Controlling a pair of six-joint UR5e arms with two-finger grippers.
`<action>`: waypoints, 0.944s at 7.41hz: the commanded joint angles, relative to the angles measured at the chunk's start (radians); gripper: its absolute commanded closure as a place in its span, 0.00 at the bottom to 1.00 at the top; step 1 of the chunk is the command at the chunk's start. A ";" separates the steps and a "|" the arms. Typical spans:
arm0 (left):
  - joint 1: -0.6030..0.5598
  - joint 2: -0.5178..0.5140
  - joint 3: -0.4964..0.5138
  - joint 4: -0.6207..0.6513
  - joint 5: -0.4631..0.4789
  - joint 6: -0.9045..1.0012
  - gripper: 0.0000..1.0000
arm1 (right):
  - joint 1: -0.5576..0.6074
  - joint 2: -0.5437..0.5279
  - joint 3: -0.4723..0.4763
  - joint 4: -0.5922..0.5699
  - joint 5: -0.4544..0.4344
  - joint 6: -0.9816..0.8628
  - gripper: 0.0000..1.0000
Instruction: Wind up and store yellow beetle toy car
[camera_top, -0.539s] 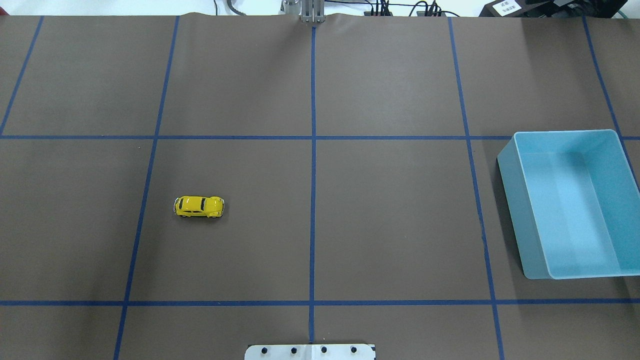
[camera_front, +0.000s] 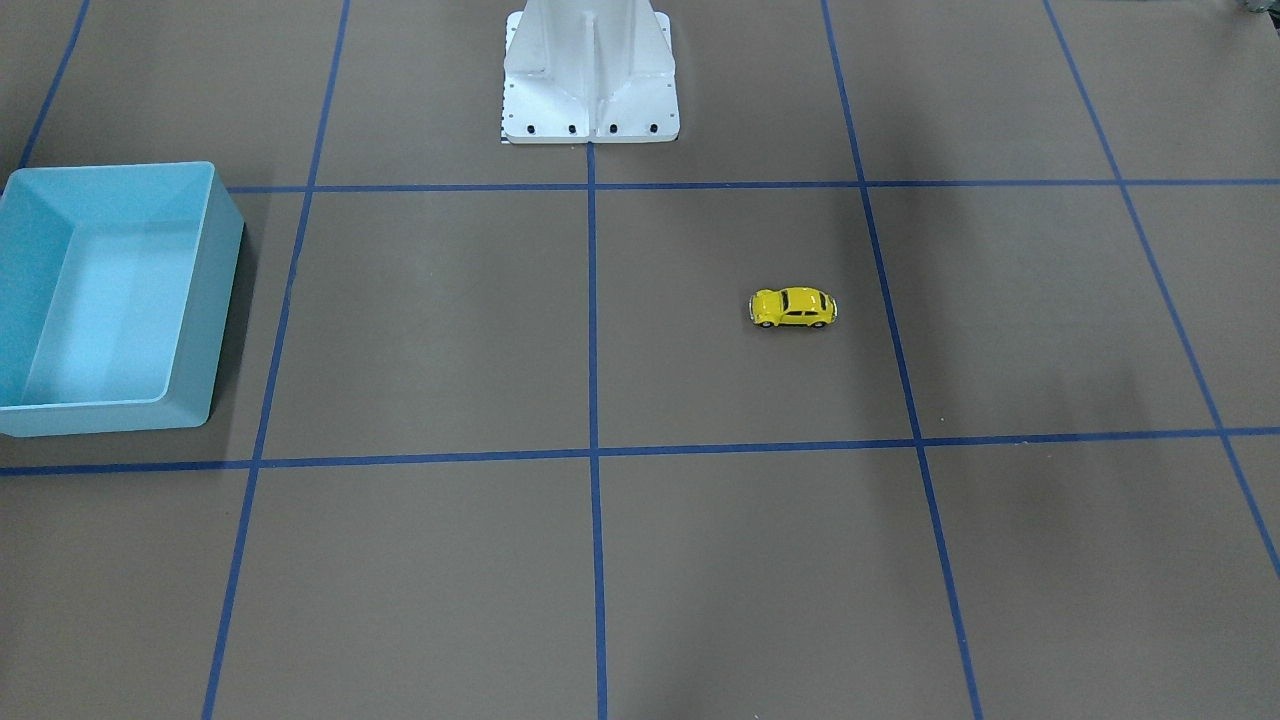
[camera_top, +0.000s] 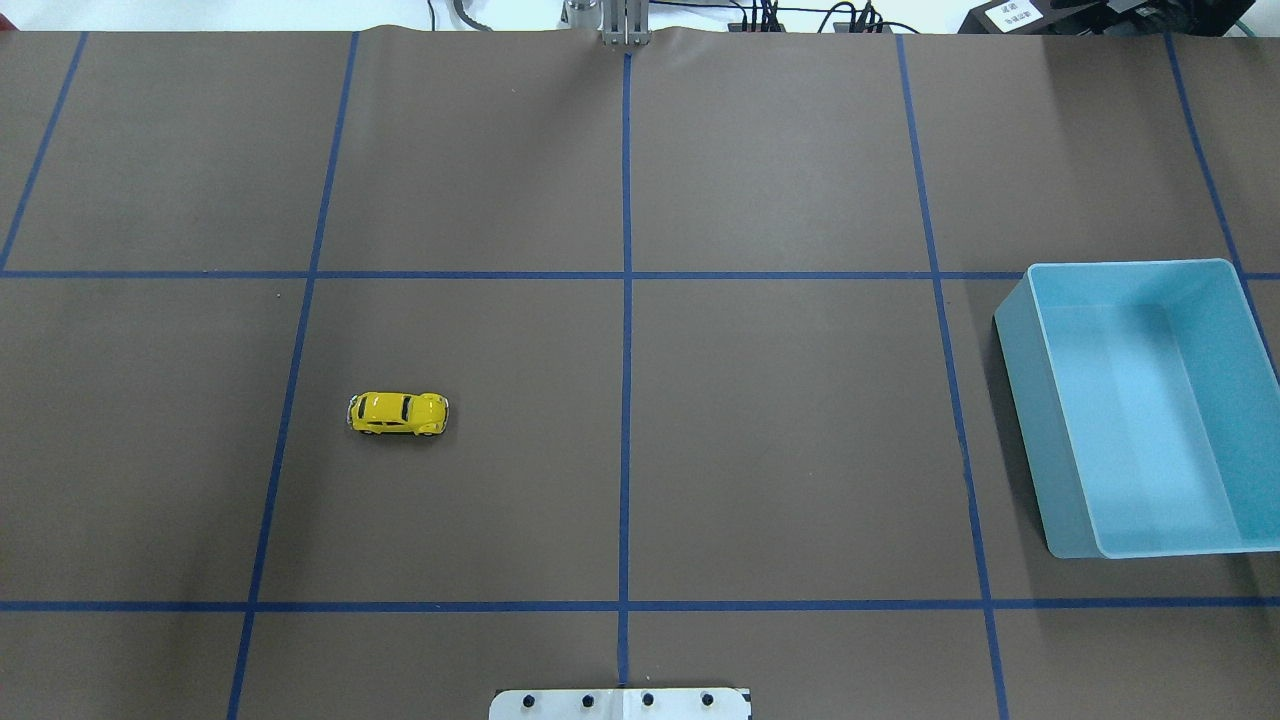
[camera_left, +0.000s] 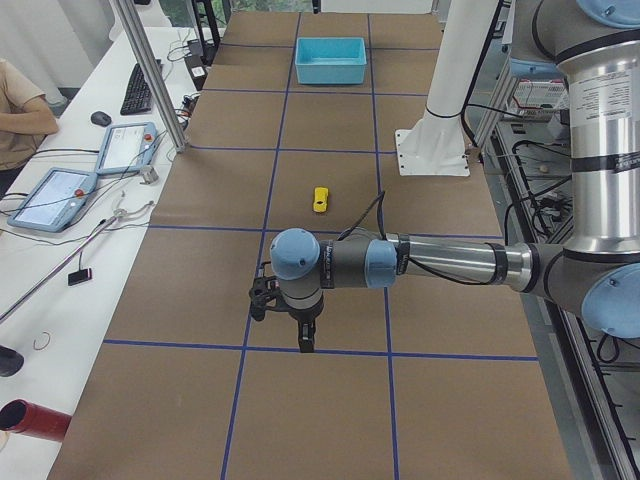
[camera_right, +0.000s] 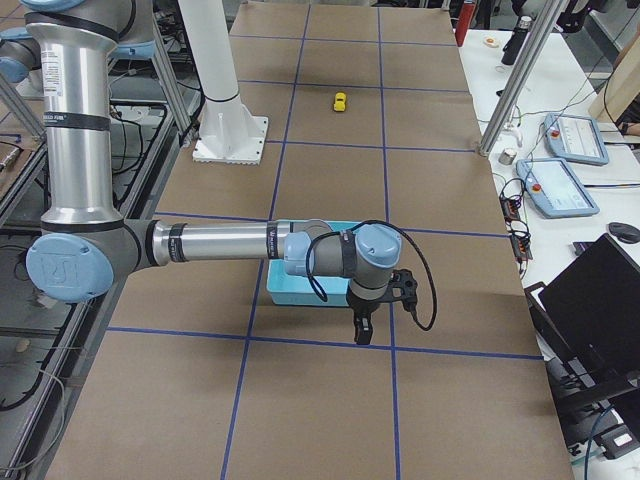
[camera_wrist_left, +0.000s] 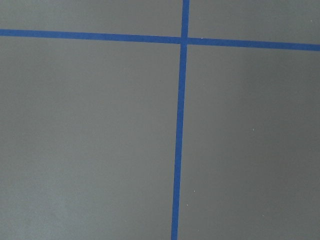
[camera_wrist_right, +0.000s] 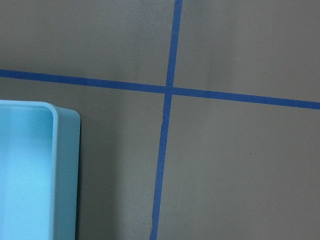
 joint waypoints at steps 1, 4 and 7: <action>0.002 -0.010 0.001 -0.003 0.003 0.000 0.00 | 0.000 -0.001 0.000 0.000 -0.002 0.000 0.00; 0.002 -0.012 -0.002 -0.006 0.000 0.001 0.00 | 0.000 0.001 0.002 0.000 -0.003 0.002 0.00; 0.003 -0.018 -0.007 -0.006 -0.002 0.001 0.00 | 0.000 0.002 0.000 0.000 -0.006 0.005 0.00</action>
